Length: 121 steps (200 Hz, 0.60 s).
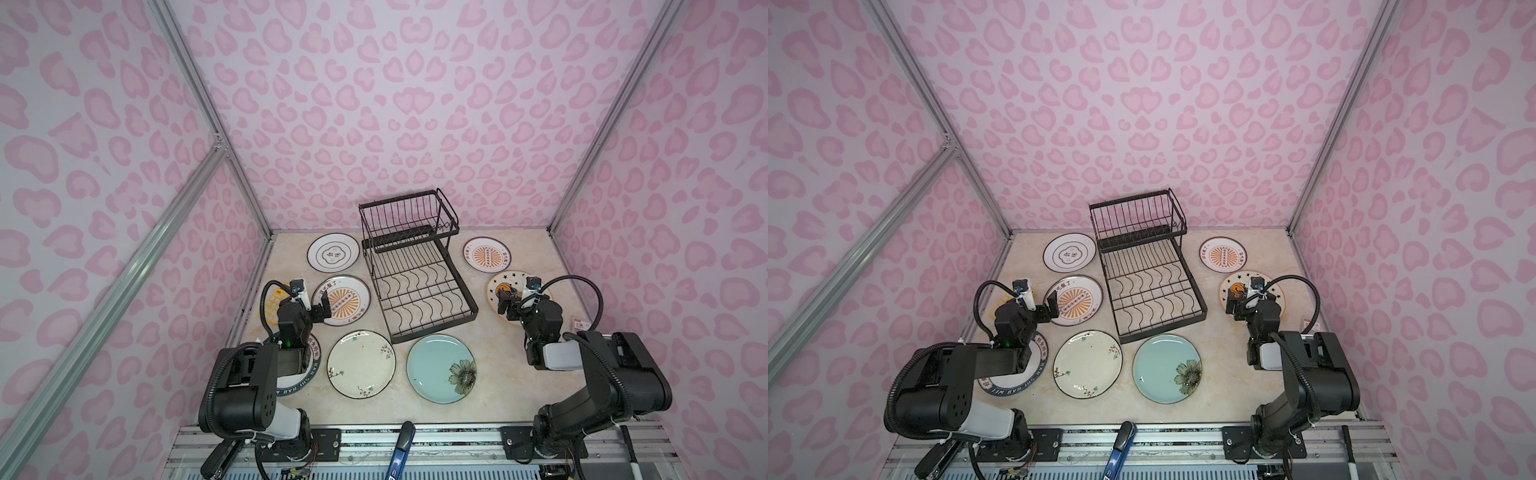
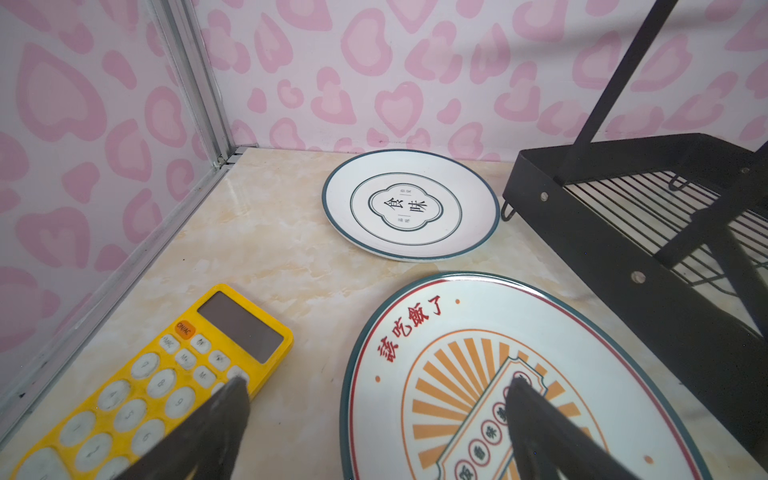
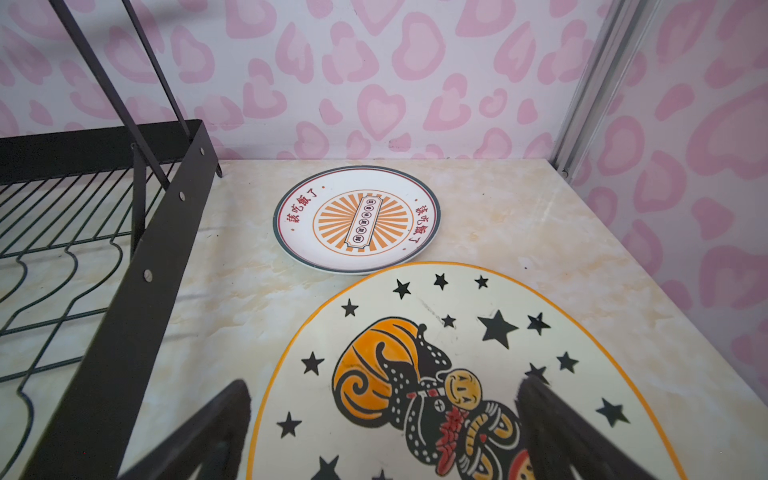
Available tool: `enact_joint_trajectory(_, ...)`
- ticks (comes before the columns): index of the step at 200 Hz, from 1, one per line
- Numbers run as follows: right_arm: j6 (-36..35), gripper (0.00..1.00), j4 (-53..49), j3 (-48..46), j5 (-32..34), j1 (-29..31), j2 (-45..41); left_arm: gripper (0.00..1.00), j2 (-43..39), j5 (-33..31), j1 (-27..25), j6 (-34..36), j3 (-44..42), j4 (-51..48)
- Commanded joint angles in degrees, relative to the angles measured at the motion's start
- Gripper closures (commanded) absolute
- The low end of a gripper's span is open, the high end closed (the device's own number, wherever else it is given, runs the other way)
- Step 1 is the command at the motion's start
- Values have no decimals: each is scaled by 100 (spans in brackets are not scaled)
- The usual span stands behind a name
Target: Load the plates into the dish rack
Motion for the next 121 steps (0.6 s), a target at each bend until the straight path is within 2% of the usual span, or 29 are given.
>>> enact_joint_trajectory(1, -14, 1, 14, 28, 41, 0, 29, 2, -43, -25, 2, 26, 62, 68)
enact_joint_trajectory(121, -10, 1, 11, 18, 81, 0, 31, 2, -35, -100, -41, 53, 68, 64)
